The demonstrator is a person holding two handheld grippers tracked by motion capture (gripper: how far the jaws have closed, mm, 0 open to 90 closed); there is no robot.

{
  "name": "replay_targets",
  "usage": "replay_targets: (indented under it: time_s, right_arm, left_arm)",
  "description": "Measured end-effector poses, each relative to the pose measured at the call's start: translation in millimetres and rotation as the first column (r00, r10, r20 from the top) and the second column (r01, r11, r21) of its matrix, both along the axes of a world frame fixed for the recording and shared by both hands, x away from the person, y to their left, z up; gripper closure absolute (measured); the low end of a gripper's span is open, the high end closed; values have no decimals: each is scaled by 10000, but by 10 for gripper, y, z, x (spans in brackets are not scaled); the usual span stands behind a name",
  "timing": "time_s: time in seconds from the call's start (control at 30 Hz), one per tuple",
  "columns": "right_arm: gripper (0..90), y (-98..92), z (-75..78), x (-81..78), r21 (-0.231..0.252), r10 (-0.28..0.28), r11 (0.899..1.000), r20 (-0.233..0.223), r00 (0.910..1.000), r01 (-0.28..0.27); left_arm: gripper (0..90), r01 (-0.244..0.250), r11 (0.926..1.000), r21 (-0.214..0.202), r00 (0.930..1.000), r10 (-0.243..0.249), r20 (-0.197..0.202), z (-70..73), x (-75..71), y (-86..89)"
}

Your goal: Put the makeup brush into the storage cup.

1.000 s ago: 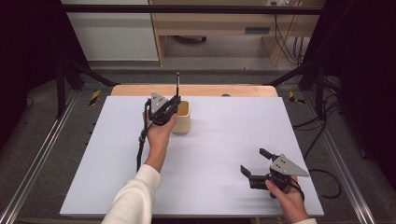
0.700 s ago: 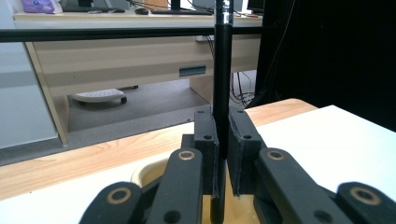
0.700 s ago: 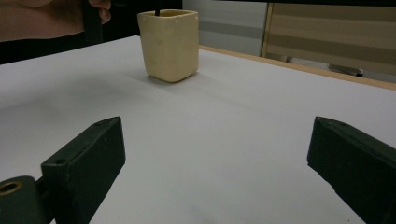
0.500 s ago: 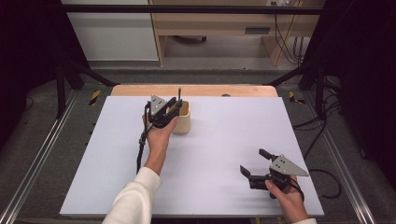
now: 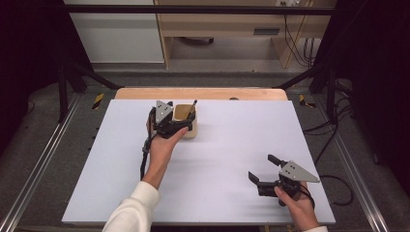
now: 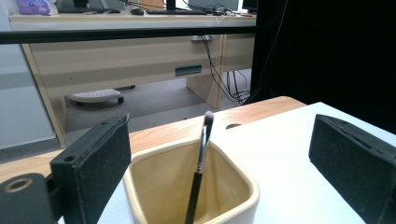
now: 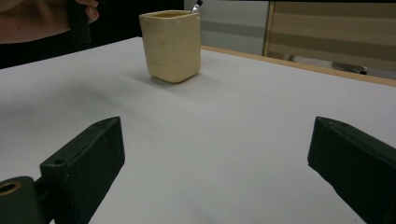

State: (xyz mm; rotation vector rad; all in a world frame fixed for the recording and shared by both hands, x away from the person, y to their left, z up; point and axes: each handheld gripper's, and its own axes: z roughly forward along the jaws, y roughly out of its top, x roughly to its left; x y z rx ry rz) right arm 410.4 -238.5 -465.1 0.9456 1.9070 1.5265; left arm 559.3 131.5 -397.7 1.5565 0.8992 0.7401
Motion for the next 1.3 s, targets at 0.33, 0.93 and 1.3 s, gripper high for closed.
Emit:
replay_targets:
  time_s: [0.33,0.93,1.3]
  right_arm:
    - [39,-1,3,-2,1,-26,10000,-1,10000,26]
    - [30,2,-1,-1,15,-41,10000,-35,10000,41]
    - [30,6,5,-9,35,-124,9999,-39,9999,124]
  left_arm:
    - [35,323,9995,65,9995,-324,62,43,-70,10]
    - [17,839,9963,187,9965,-838,-38,89,-204,127]
    - [15,1047,9938,367,9945,-1048,6,93,-326,251]
